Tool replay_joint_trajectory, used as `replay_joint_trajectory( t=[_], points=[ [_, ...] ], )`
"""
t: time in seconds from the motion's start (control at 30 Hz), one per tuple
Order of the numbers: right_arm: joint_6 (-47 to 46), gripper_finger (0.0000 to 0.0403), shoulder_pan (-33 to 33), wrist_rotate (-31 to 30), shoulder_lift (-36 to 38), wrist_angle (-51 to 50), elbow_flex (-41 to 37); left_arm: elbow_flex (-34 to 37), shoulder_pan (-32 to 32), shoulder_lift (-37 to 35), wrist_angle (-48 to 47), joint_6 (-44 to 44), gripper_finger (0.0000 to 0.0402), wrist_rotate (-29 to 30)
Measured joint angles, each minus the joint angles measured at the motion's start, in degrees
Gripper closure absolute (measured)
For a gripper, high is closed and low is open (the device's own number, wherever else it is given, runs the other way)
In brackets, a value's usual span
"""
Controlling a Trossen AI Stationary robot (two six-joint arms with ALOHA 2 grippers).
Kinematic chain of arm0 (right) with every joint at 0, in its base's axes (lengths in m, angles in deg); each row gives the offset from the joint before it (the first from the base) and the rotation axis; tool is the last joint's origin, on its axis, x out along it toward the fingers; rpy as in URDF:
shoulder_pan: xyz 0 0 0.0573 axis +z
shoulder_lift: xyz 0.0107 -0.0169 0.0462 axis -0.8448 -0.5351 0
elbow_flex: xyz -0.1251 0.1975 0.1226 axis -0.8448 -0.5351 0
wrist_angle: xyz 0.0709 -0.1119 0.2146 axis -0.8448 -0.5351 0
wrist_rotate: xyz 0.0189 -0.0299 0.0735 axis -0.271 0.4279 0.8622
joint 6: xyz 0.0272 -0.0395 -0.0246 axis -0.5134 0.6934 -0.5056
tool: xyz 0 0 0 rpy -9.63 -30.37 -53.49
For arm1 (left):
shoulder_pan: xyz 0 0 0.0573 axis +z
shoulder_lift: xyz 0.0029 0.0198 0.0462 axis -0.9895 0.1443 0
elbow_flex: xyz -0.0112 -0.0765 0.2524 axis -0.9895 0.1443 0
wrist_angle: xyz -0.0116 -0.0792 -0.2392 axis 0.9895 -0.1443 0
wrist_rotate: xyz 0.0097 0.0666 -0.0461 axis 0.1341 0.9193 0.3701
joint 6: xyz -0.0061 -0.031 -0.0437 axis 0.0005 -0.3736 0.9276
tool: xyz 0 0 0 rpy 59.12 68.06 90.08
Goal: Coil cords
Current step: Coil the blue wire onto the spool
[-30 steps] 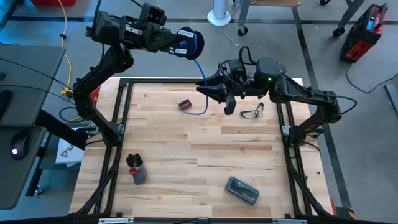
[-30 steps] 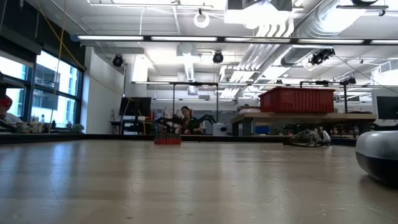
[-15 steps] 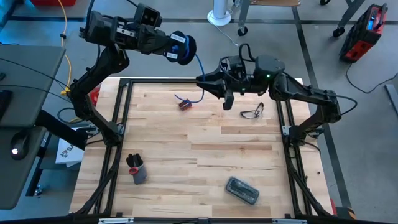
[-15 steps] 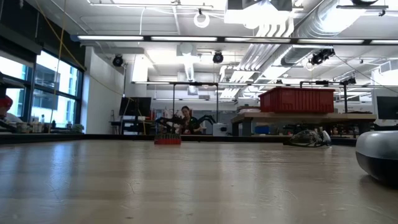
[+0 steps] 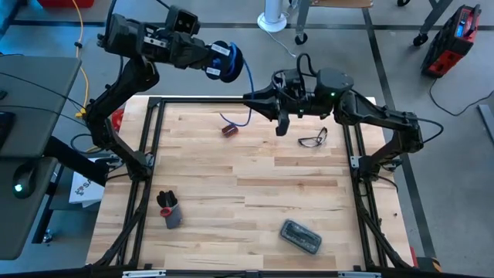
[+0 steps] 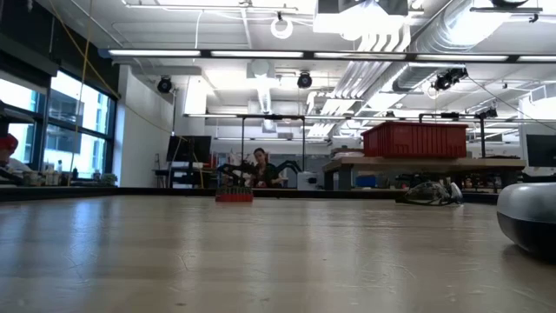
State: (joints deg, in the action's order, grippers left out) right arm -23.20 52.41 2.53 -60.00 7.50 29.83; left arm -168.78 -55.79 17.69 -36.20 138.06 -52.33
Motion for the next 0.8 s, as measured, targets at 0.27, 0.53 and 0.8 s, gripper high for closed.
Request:
replay_joint_trajectory(
  t=[0.27,0.53,0.8],
  points=[
    [-0.1,0.0394,0.0,-1.9,0.0,0.4,0.0,0.0,0.0,0.0,0.0,1.6,0.0401,0.3],
    [-0.8,0.04,-0.1,-1.9,0.4,0.4,0.0,0.0,-0.8,-0.8,-3.8,1.6,0.0401,0.5],
    [-1.0,0.0402,-1.2,-1.5,0.5,-1.9,0.0,0.0,-6.0,0.5,-8.3,1.8,0.0401,3.4]
  ],
)
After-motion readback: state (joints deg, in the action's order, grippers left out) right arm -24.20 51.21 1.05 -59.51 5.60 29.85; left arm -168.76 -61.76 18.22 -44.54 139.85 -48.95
